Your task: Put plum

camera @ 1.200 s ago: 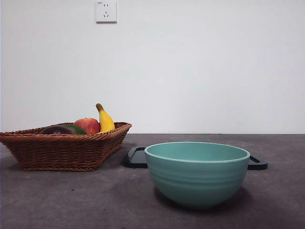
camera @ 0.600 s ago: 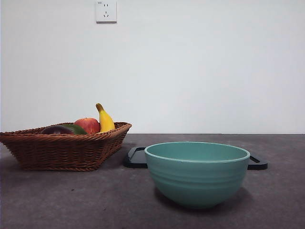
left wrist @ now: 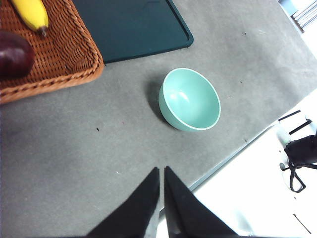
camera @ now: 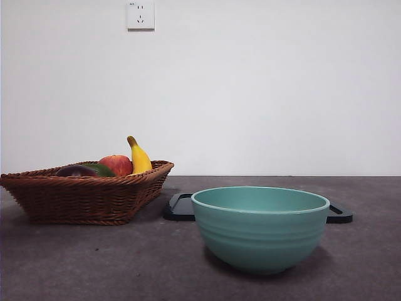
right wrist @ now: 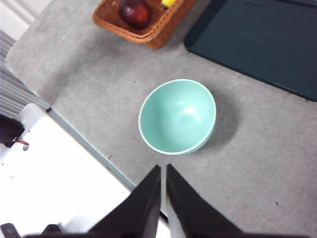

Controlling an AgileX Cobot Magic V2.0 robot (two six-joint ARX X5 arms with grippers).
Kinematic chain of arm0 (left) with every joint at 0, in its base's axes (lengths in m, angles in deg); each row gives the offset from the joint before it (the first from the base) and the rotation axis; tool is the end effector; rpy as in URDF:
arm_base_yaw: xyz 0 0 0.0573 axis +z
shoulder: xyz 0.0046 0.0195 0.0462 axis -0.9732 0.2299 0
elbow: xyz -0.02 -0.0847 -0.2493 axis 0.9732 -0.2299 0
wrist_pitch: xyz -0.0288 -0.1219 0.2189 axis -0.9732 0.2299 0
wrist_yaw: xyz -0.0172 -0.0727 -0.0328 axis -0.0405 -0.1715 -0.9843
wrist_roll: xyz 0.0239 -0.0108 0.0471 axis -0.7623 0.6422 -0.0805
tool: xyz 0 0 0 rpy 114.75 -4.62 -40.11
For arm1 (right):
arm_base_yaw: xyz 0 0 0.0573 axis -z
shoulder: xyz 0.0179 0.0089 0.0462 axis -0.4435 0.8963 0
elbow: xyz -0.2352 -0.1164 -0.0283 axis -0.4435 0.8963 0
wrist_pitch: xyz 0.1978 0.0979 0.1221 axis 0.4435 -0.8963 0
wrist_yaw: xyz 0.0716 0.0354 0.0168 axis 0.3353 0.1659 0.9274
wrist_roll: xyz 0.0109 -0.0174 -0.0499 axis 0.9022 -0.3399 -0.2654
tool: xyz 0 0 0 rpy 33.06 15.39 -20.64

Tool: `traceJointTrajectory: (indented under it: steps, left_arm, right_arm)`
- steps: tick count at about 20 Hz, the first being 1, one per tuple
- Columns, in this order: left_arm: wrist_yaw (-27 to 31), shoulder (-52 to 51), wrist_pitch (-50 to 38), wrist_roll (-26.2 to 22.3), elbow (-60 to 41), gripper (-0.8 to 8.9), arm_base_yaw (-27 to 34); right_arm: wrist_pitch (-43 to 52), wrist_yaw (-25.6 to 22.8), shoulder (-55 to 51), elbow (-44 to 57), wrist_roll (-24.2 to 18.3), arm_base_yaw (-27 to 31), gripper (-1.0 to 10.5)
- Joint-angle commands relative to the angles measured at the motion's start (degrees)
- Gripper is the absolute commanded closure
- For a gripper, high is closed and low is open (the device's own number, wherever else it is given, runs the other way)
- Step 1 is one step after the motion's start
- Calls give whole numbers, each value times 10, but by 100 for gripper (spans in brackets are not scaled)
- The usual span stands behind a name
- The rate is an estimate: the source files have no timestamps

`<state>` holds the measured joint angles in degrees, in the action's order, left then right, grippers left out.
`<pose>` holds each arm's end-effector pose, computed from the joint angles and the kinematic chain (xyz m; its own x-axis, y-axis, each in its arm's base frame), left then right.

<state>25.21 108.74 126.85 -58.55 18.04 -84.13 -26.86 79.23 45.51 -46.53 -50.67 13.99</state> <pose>0.0903 -0.0295 0.3215 0.4499 -0.6739 -0.5860 0.5392 0.7281 -0.4233 0.0902 0.0365 0.3289 0.4204 0.6706 -0.6112 -0.5689 0.7196 0.3982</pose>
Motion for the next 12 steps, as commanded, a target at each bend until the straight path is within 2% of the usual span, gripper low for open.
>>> traceJointTrajectory:
  steps: [1, 3, 5, 9, 12]
  left_arm:
    - [-2, 2, -10, -13, 10, 787, -2]
    - [-2, 2, -13, -13, 10, 771, -2]
    - [-2, 2, -13, -13, 10, 696, -2]
    - [-1, 2, -13, -13, 10, 431, -2]
    - [0, 2, -14, -13, 10, 367, -2]
  right_arm:
    - [4, 1, 3, -10, -9, -3, 938]
    - [4, 1, 3, -10, -9, -3, 936]
    - [4, 1, 2, -10, -9, -3, 896]
    - [5, 1, 3, -10, -9, -3, 642]
    - [5, 1, 3, -10, -8, -3, 557]
